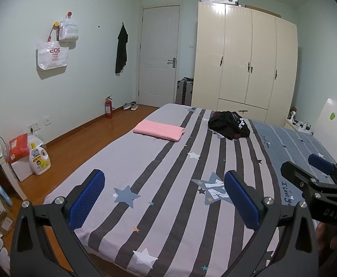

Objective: Fold clothes

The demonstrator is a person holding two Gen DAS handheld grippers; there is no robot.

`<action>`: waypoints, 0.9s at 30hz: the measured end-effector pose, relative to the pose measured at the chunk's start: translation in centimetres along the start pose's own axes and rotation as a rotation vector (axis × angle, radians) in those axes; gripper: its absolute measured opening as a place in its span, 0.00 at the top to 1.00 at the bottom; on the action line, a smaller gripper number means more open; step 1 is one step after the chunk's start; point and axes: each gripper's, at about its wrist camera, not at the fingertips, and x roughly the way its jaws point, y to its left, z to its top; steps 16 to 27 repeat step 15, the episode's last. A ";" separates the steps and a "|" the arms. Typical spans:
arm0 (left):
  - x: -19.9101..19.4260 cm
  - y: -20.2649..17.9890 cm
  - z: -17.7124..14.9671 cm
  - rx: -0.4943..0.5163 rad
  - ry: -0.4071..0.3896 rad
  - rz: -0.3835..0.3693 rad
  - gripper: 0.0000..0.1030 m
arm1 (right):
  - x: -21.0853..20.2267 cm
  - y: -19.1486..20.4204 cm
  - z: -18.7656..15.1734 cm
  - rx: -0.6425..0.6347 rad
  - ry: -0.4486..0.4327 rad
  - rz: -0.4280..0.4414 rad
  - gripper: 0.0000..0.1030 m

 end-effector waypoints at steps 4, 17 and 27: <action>-0.1 -0.2 0.0 0.007 -0.002 0.006 0.01 | -0.1 0.1 0.1 0.001 -0.005 0.003 0.01; -0.3 -0.2 0.0 -0.001 -0.010 0.008 0.01 | -0.2 0.0 0.2 0.005 -0.004 0.009 0.01; -0.3 -0.2 0.0 -0.001 -0.010 0.008 0.01 | -0.2 0.0 0.2 0.005 -0.004 0.009 0.01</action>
